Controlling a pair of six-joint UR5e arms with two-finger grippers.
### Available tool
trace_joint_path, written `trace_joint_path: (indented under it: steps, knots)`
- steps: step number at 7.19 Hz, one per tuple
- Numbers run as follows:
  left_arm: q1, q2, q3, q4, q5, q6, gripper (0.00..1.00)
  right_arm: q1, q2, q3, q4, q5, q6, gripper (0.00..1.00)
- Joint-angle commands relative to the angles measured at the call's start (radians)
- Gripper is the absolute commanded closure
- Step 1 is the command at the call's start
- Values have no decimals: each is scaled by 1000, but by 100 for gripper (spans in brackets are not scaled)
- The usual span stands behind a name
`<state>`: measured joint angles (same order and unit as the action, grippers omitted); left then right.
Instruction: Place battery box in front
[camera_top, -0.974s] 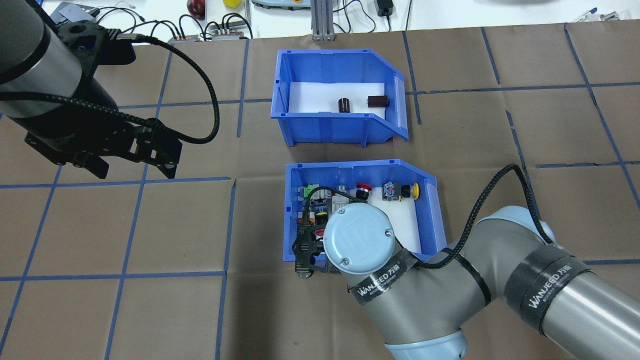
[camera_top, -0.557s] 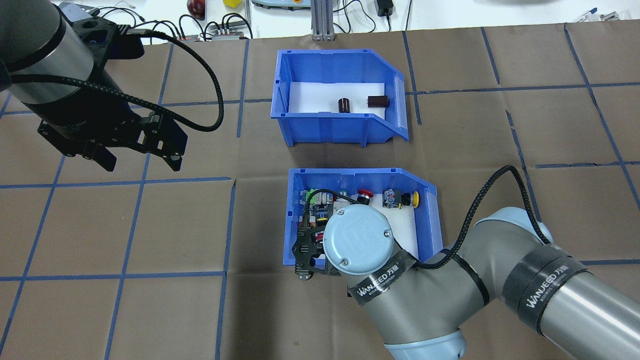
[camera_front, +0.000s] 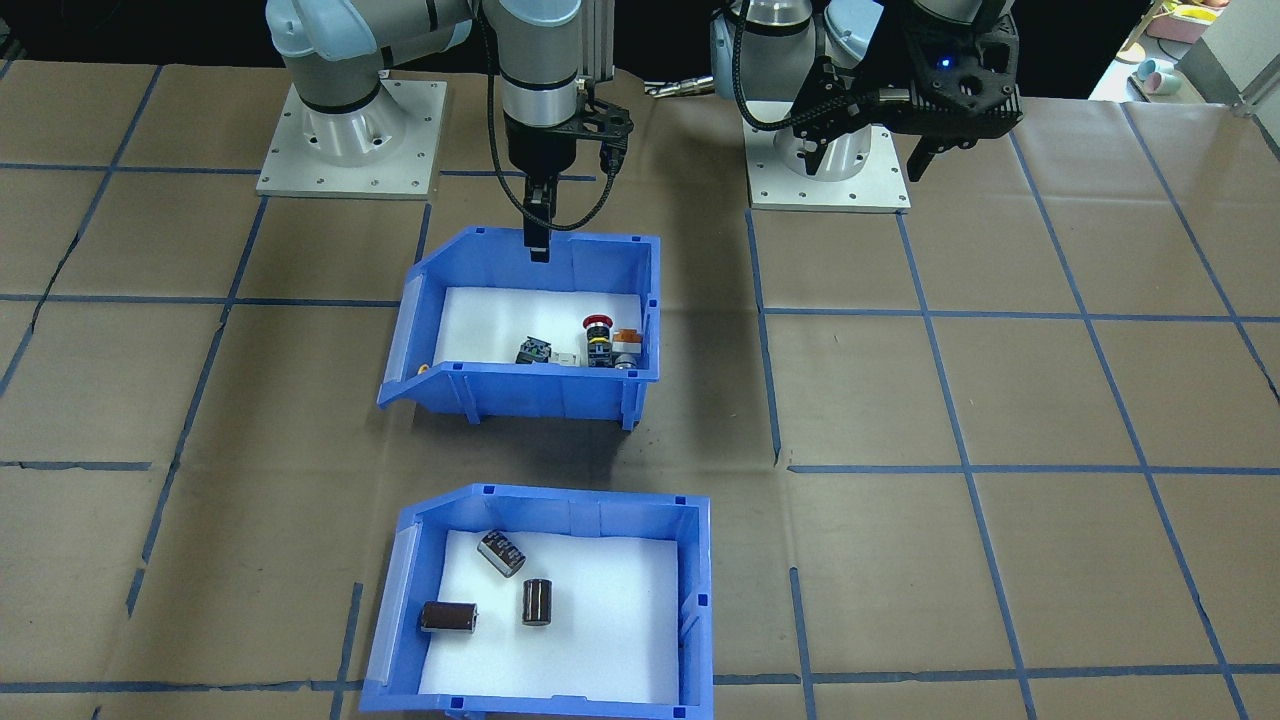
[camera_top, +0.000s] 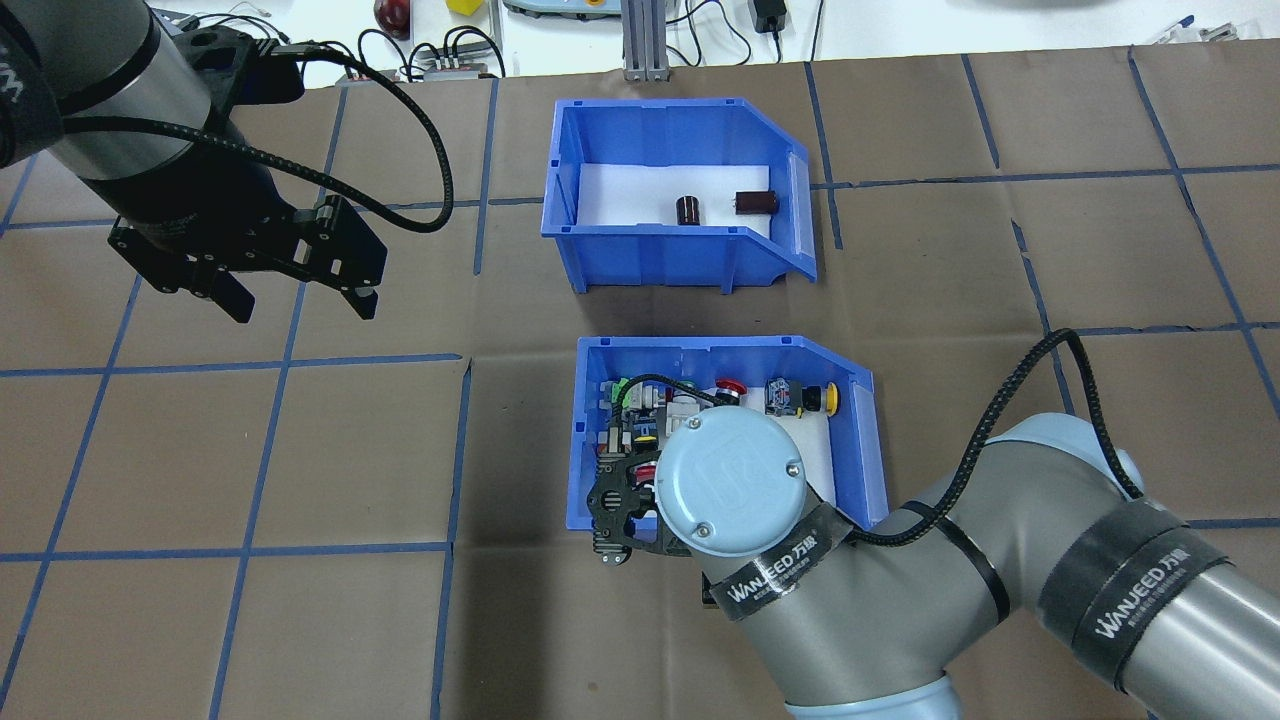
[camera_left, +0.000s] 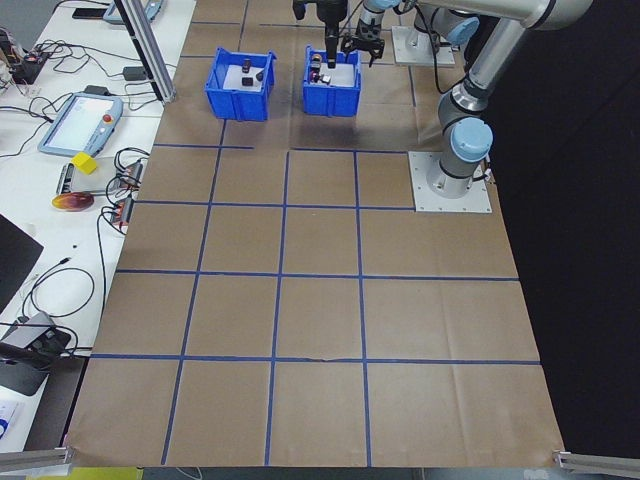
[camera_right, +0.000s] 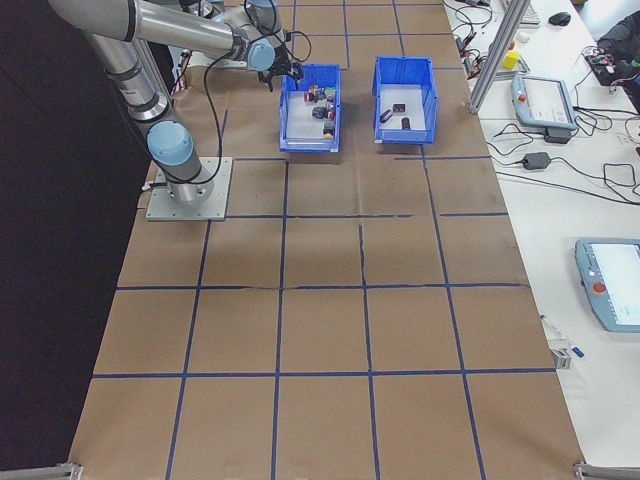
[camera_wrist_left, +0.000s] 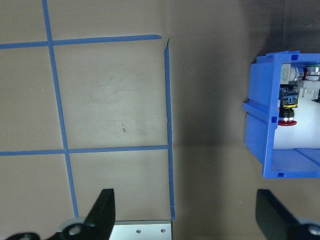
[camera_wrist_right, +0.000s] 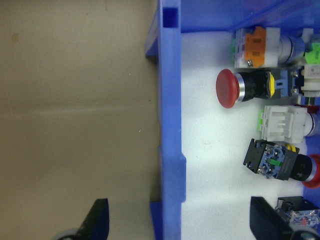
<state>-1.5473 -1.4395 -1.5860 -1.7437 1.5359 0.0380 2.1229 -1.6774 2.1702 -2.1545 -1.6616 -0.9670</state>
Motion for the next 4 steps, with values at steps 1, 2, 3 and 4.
trace_joint_path:
  steps: [1,2,3,4]
  knots:
    - [33,20,-28,0,-25,10,1,-26,-62,-134,260,-4,-1,0]
    - [36,22,-32,4,1,13,1,-55,-61,-189,324,-7,2,0]
    - [36,19,-29,6,76,13,1,-131,-62,-214,327,-3,4,0]
    - [35,19,-31,4,85,11,1,-215,-61,-240,327,-1,10,0]
